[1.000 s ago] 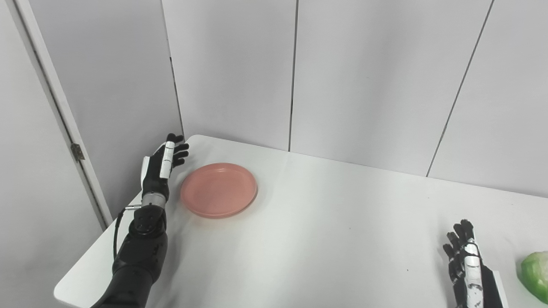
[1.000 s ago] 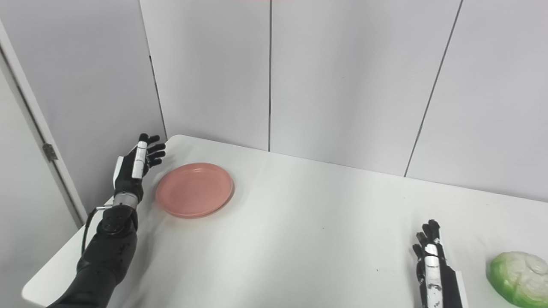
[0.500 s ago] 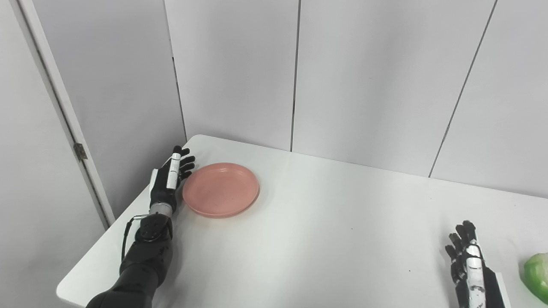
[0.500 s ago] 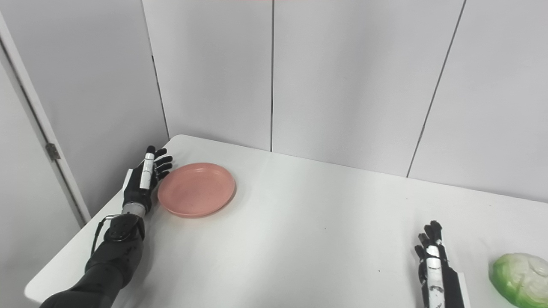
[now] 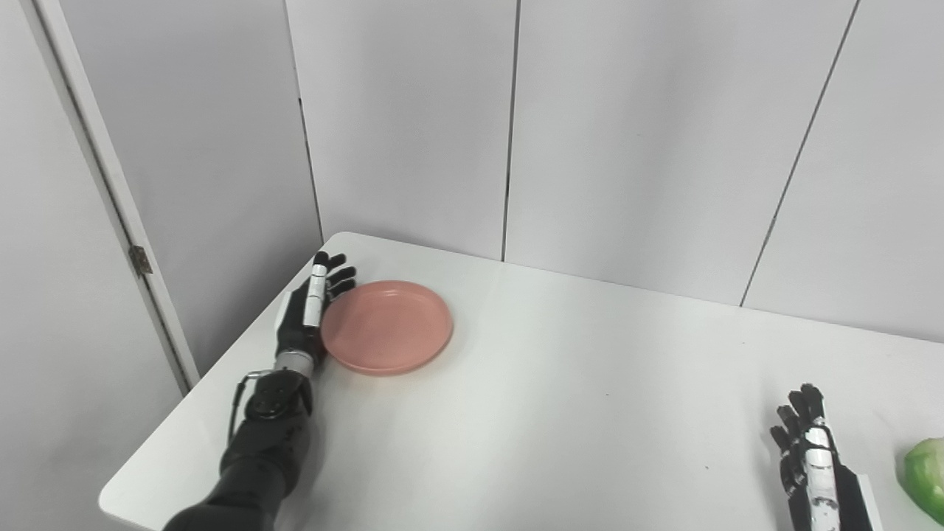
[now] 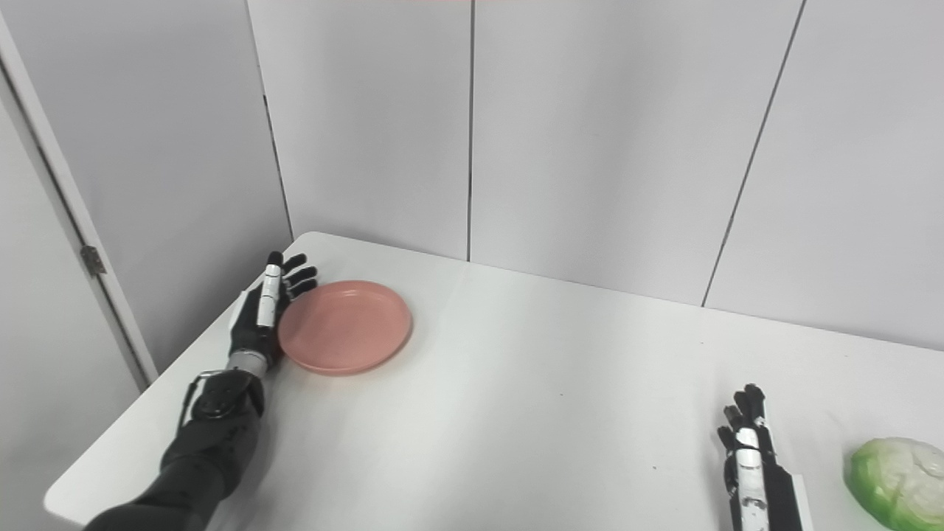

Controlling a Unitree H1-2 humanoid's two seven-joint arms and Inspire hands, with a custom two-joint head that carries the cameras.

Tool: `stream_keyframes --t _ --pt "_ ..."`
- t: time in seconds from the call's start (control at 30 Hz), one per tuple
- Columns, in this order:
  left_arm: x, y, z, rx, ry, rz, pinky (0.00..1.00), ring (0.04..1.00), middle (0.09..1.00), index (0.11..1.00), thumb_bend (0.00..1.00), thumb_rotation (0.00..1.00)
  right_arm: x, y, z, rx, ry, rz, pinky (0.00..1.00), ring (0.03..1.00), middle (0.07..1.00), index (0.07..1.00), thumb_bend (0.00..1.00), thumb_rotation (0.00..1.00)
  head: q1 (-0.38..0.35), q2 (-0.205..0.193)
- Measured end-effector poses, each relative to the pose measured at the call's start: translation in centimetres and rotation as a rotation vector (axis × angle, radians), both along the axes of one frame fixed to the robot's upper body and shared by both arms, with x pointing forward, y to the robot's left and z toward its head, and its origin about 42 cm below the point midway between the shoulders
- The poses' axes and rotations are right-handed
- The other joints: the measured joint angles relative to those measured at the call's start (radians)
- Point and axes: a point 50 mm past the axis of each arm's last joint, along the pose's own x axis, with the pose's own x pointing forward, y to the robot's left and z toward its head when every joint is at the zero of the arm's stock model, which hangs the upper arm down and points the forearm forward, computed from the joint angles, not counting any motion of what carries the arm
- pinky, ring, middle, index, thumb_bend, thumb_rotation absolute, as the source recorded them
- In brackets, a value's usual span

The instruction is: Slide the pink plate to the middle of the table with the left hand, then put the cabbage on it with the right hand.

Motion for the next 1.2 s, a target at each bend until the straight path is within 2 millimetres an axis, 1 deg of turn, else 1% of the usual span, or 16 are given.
stream_keyframes --t 0.1,0.17,0.23,0.4,0.5,0.53,0.63,0.67,0.7,0.77,0.87,0.9,1.03,1.07,1.13,1.2 --pt "-0.1 -3.1 0.0 -0.015 -0.014 -0.076 0.83 0.807 0.798 0.792 0.86 1.00 0.2 0.3 0.0 -0.007 0.001 0.011 1.00 1.000 1.000 1.000 0.60 0.93 -0.018 0.012" --pt "-0.4 -4.4 0.1 -0.026 -0.021 -0.105 0.85 0.810 0.797 0.791 0.85 1.00 0.3 0.4 0.0 -0.009 0.001 0.015 1.00 1.000 1.000 1.000 0.60 0.93 -0.018 0.012" --pt "-0.9 -5.3 0.3 -0.035 -0.027 -0.127 0.86 0.815 0.799 0.793 0.83 1.00 0.3 0.4 0.0 -0.011 0.001 0.016 1.00 1.000 1.000 1.000 0.61 0.92 -0.032 0.021" --pt "-1.7 -6.3 0.7 -0.027 -0.010 -0.175 0.89 0.836 0.820 0.821 0.81 1.00 0.3 0.4 0.0 -0.013 0.001 0.014 1.00 1.000 1.000 1.000 0.59 0.91 -0.096 0.047" --pt "-2.0 -7.2 1.0 -0.023 -0.021 -0.204 0.87 0.829 0.817 0.817 0.82 1.00 0.3 0.5 0.0 -0.018 0.001 0.010 1.00 1.000 1.000 1.000 0.58 0.90 -0.117 0.055" --pt "-2.0 -7.7 0.9 -0.032 -0.023 -0.214 0.85 0.825 0.813 0.812 0.82 1.00 0.3 0.5 0.0 -0.020 0.001 0.007 1.00 1.000 1.000 1.000 0.58 0.90 -0.117 0.060" --pt "-2.2 -9.3 0.8 -0.054 -0.030 -0.241 0.84 0.829 0.818 0.816 0.83 1.00 0.2 0.7 0.1 -0.023 -0.001 0.001 1.00 1.000 1.000 1.000 0.57 0.90 -0.173 0.072" --pt "-2.2 -10.2 0.9 -0.060 -0.030 -0.257 0.85 0.832 0.821 0.820 0.83 1.00 0.2 0.7 0.1 -0.022 -0.002 -0.001 1.00 1.000 1.000 1.000 0.57 0.90 -0.173 0.072" --pt "-2.3 -10.8 1.0 -0.061 -0.031 -0.271 0.88 0.841 0.829 0.826 0.83 1.00 0.2 0.9 0.2 -0.020 -0.003 0.000 1.00 1.000 1.000 1.000 0.58 0.90 -0.192 0.081" --pt "-2.8 -12.3 1.1 -0.047 -0.033 -0.307 0.90 0.843 0.830 0.827 0.83 1.00 0.1 1.3 0.2 -0.014 -0.004 -0.001 1.00 1.000 1.000 1.000 0.59 0.89 -0.195 0.081" --pt "-3.1 -14.0 0.8 -0.029 -0.022 -0.343 0.86 0.823 0.817 0.815 0.84 1.00 0.1 1.7 0.2 -0.009 0.000 -0.005 1.00 1.000 1.000 1.000 0.62 0.88 -0.221 0.094" --pt "-3.3 -14.3 0.6 -0.029 -0.017 -0.349 0.86 0.828 0.819 0.815 0.84 1.00 0.1 1.8 0.2 -0.008 0.004 -0.005 1.00 1.000 1.000 1.000 0.62 0.88 -0.221 0.094" --pt "-3.8 -15.1 -0.3 -0.032 0.005 -0.373 0.90 0.852 0.836 0.835 0.85 1.00 -0.2 2.3 0.1 -0.012 0.033 -0.009 1.00 1.000 1.000 1.000 0.63 0.88 -0.264 0.118" --pt "-3.8 -15.3 -0.3 -0.026 0.008 -0.382 0.90 0.854 0.837 0.836 0.85 1.00 -0.3 2.4 0.0 -0.012 0.038 -0.011 1.00 1.000 1.000 1.000 0.63 0.87 -0.264 0.118" --pt "-3.9 -15.5 -0.3 -0.022 0.014 -0.395 0.89 0.855 0.842 0.842 0.85 1.00 -0.4 2.7 0.0 -0.007 0.041 -0.014 1.00 1.000 1.000 1.000 0.63 0.87 -0.307 0.127" --pt "-4.0 -15.9 -0.3 -0.026 0.019 -0.408 0.89 0.851 0.840 0.839 0.85 1.00 -0.4 2.9 0.0 -0.005 0.042 -0.018 1.00 1.000 1.000 1.000 0.62 0.88 -0.320 0.130"
